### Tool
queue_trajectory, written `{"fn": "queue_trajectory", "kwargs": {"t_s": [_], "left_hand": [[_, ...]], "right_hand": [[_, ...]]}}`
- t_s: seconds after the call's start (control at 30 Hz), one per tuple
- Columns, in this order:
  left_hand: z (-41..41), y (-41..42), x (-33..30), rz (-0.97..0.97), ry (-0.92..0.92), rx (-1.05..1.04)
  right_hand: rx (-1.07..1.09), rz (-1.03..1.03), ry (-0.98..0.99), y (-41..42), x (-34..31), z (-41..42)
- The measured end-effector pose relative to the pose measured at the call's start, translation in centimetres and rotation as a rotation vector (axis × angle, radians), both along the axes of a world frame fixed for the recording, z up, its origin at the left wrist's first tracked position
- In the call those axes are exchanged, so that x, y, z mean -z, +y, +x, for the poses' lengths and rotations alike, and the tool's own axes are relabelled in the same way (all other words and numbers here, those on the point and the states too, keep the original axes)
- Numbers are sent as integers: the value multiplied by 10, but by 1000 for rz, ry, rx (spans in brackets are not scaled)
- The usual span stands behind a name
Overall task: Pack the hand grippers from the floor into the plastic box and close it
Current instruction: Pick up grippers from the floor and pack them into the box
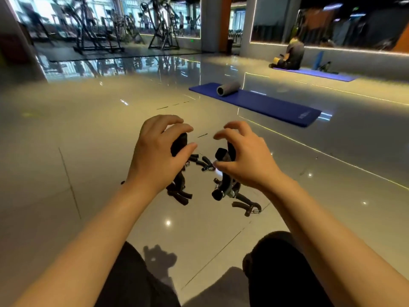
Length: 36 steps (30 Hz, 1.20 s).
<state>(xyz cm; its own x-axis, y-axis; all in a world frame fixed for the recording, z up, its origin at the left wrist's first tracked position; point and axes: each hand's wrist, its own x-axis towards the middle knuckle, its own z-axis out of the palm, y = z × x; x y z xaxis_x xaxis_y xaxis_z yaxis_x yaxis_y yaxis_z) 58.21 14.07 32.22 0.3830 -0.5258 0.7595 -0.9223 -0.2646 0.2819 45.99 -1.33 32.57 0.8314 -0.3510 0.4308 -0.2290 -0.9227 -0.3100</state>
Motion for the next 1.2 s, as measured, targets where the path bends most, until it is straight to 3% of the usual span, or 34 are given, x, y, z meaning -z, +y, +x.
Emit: {"fn": "queue_trajectory", "kwargs": {"t_s": [0.27,0.33,0.5,0.8,1.0,1.2], "left_hand": [[-13,10,65,112,254,20],[-16,-6,76,133,234,45],[-47,-57,74,122,129,261],[-104,-72,62,204,125,606],[-157,-58,50,175,121,805],[-211,-39,50,187,139,1009]], "right_hand": [[67,195,52,15,31,-29],[132,182,116,7,44,-46],[283,-75,257,-10,43,-90],[612,164,291,3,39,-205],[801,164,241,61,56,-263],[966,223,65,135,41,-303]]}}
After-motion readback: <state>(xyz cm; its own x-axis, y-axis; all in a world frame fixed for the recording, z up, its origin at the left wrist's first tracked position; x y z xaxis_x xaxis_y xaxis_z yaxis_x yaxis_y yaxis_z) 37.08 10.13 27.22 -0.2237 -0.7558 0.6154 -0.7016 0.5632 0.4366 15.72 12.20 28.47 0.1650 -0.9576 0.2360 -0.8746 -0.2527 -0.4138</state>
